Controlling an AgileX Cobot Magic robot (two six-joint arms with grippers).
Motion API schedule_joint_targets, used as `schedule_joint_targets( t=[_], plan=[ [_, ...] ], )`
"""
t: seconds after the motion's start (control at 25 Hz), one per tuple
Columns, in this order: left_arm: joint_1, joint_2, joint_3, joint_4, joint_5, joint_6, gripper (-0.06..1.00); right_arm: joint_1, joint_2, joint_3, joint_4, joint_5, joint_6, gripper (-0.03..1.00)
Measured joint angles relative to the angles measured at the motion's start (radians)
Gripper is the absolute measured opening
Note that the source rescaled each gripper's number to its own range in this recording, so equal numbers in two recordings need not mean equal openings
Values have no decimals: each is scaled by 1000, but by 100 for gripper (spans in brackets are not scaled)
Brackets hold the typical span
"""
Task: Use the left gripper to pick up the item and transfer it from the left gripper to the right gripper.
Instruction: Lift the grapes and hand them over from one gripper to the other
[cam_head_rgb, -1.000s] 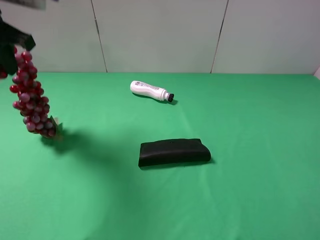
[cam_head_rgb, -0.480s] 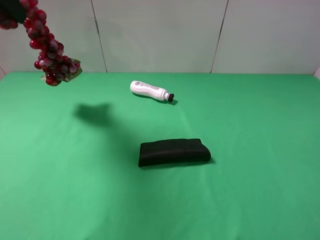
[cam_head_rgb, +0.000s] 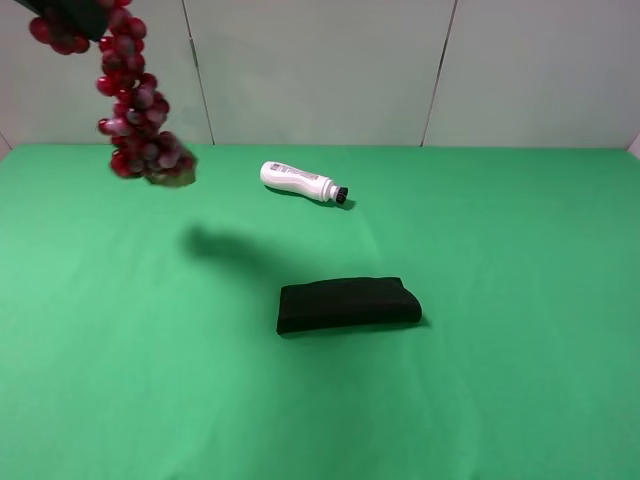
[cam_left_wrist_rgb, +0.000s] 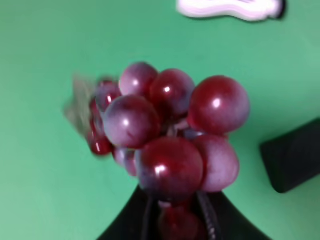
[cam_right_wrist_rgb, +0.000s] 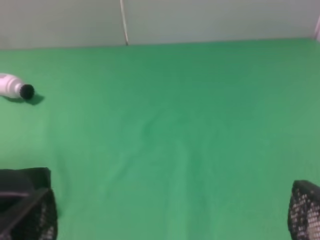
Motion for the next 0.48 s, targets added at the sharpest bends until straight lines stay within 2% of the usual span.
schedule_joint_targets(
  t=[0.28, 0.48],
  plan=[
    [-110, 0, 0, -2, 0, 1, 1, 0, 205, -8, 110, -13, -123, 100],
    [-177, 0, 0, -3, -2, 1, 1, 0, 361, -25, 263, -202, -276, 100]
  ],
)
